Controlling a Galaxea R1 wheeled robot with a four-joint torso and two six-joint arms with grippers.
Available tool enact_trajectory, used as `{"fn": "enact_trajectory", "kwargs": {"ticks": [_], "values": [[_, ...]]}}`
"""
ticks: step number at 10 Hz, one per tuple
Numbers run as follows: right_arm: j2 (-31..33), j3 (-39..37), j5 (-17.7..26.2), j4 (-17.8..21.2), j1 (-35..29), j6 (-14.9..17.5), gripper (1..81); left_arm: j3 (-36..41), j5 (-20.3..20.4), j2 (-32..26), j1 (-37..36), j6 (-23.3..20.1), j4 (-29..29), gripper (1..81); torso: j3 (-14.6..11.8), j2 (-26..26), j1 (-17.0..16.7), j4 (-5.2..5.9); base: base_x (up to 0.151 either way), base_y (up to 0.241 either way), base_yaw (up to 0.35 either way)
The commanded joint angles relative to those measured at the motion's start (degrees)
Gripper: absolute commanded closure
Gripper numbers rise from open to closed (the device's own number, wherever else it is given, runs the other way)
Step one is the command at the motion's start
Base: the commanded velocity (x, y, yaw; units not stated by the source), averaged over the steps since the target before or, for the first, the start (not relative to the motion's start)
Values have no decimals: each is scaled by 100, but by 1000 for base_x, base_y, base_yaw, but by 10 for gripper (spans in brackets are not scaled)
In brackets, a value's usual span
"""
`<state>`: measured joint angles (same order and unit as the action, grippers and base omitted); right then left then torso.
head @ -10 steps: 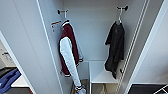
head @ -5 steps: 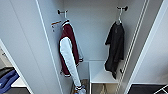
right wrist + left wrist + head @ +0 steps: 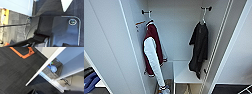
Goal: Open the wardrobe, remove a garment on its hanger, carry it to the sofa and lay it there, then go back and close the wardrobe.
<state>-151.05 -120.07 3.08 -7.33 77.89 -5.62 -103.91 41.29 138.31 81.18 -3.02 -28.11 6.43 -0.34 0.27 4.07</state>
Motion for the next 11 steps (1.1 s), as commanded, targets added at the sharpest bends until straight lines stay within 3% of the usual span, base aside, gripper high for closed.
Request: {"fn": "enact_trajectory", "kwargs": {"ticks": [1, 2, 5, 6, 7, 8, 11], "values": [[-323, -578, 360, -1201, -453, 474, 10, -938, -1826, 575, 70, -120, 1862, 10, 0, 0, 0, 0, 0, 0, 0], [-463, -727, 360, -1560, -532, 562, 10, -1209, -2420, 837, 131, -120, 2203, 10, 0, 0, 0, 0, 0, 0, 0], [-692, -799, 403, -2967, -734, 641, 10, -1939, -3434, 1488, 219, -128, 2573, 10, 0, -2, 0, 0, 0, 0, 0], [-684, -676, 447, -3229, -813, 693, 10, -2219, -3540, 1707, 236, -128, 2644, 10, 0, -2, 0, 0, 0, 0, 0], [-657, -396, 683, -3808, -892, 755, 10, -2501, -3548, 1910, 272, -128, 2644, 10, 0, -2, 0, 0, 0, 0, 0], [-613, 288, 1349, -4494, -998, 747, 10, -2774, -3540, 2086, 272, -128, 2644, 10, -2, -2, 0, 0, 0, 0, 0], [-455, 2167, 3255, -5812, -1523, 677, 10, -2968, -3540, 2245, 237, -128, 2635, 10, -2, -4, 0, 0, 0, 0, 0]]}}
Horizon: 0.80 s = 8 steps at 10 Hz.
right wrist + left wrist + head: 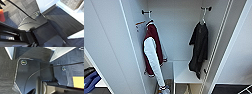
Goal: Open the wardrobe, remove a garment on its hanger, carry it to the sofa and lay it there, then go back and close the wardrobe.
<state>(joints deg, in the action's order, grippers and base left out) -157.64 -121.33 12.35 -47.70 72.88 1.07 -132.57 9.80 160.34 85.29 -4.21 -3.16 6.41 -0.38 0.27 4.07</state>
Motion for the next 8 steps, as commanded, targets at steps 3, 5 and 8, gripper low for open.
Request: {"fn": "enact_trajectory", "kwargs": {"ticks": [3, 5, 8], "values": [[195, 3290, 3595, -1848, -1576, 7, 10, -102, -391, 77, -270, -10, 149, 10, 0, 0, 0, 0, 0, 0, 0], [81, 3609, 4091, -1883, -1920, -63, 10, -102, -391, 77, -306, -10, 149, 10, 0, 0, 0, 0, 0, 0, 0], [-411, 3197, 4565, -2357, -2360, -764, 10, -111, -391, 86, -324, -10, 149, 10, 0, 0, 0, 0, 0, 0, 0]]}}
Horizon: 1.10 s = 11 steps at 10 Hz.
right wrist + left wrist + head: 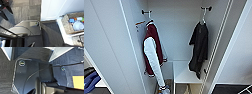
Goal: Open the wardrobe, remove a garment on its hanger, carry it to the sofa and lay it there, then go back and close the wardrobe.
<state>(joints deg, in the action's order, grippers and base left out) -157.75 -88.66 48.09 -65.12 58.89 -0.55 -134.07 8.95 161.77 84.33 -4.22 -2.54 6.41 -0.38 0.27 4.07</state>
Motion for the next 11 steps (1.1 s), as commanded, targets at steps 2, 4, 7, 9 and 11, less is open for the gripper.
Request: {"fn": "enact_trajectory", "kwargs": {"ticks": [2, 4, 7, 9, 11], "values": [[-488, -203, 1245, -1254, -1042, -1909, 10, 39, -297, -57, -246, -9, 122, 10, 0, 0, 0, 0, 0, 0, 0], [-541, -385, 1926, -2315, -997, -3408, 10, 39, -297, -22, -272, -9, 131, 10, 0, 0, 0, 0, 0, 0, 0], [-647, -739, 2969, -2927, -971, -5051, 10, 39, -297, 49, -272, -9, 289, 10, 0, 0, 0, 0, 0, 0, 0], [-717, -1037, 3416, -3112, -918, -5666, 10, 39, -297, 102, -272, -9, 377, 10, 0, 2, 0, 0, 0, 0, 0], [-577, -1168, 3821, -3068, -813, -5946, 10, 39, -288, 93, -272, -9, 412, 10, 0, 2, 0, 0, 0, 0, 0]]}}
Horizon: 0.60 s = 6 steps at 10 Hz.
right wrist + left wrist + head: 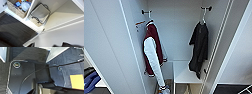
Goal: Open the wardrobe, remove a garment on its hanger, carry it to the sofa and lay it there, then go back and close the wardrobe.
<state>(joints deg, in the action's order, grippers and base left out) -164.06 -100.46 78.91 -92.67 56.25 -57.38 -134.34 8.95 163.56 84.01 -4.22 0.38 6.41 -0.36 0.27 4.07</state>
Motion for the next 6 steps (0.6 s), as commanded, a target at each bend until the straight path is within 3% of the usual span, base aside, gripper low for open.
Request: {"fn": "enact_trajectory", "kwargs": {"ticks": [1, 6], "values": [[55, -227, 880, -313, -478, -476, 10, 66, -288, -78, -239, -9, 129, 10, 0, 0, 0, 0, 0, 0, 0], [678, 62, 757, 407, -425, -704, 10, 66, -288, -34, -257, -9, 208, 10, 0, 0, 0, 0, 0, 0, 0]]}}
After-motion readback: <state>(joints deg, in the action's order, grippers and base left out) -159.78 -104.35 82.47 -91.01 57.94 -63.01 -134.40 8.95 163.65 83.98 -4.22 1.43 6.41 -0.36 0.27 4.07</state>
